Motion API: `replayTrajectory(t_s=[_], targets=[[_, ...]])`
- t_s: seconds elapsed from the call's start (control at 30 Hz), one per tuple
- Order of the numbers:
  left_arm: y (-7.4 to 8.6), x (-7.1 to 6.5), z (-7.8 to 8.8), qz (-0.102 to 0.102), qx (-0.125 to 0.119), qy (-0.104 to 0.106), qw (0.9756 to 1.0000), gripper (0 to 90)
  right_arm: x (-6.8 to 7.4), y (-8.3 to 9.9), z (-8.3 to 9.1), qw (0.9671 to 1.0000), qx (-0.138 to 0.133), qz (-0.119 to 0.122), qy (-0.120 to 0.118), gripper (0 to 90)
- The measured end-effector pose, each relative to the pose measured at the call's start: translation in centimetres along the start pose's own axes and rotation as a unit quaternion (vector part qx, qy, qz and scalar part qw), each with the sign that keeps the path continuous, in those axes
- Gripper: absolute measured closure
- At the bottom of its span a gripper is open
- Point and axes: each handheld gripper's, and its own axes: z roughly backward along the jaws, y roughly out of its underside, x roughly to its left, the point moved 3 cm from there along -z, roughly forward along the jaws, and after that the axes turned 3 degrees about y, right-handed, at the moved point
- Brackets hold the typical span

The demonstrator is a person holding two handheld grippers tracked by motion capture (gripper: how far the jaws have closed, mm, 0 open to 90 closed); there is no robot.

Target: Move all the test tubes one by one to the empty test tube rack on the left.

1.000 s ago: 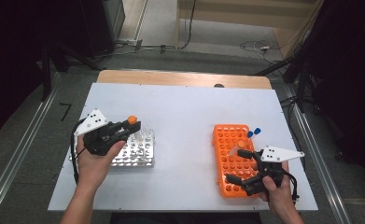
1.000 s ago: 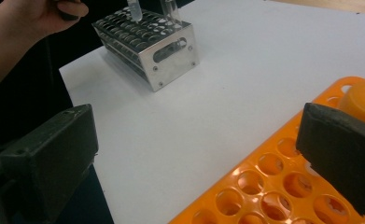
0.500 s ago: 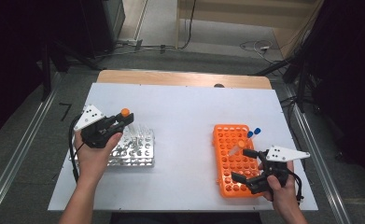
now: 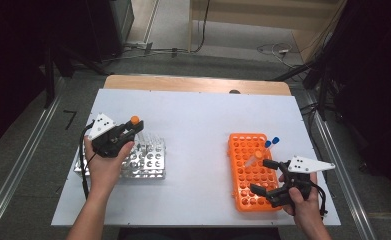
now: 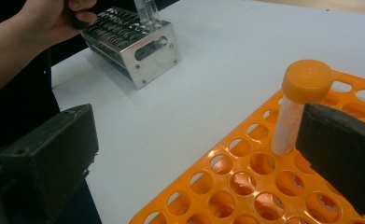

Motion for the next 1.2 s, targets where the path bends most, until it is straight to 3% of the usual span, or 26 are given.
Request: replayTrajectory(t_s=[0.17,0.7,0.83,1.0,1.2], targets=[[0.6,-0.1,-0.5,-0.002,0.025,0.006,0.9997,74.4,-0.2,0.1,0.0,1.0000,0.001,0.001,0.001,0.0],[1.5,-0.3,-0.5,-0.004,0.062,0.018,0.9979,72.5,-0.8,0.4,0.1,1.0000,0.003,-0.003,0.008,0.0],[1.5,-0.2,-0.5,0.008,0.067,0.024,0.9975,71.1,-1.0,0.5,0.1,0.9999,0.004,-0.007,0.013,0.0],[1.6,-0.2,-0.3,0.031,0.078,0.041,0.9956,63.3,-1.2,0.5,0.1,0.9998,0.003,-0.006,0.017,0.0],[1.4,-0.4,0.3,0.044,0.066,0.053,0.9954,51.5,-1.3,0.5,0.2,0.9998,-0.001,-0.006,0.018,0.0]])
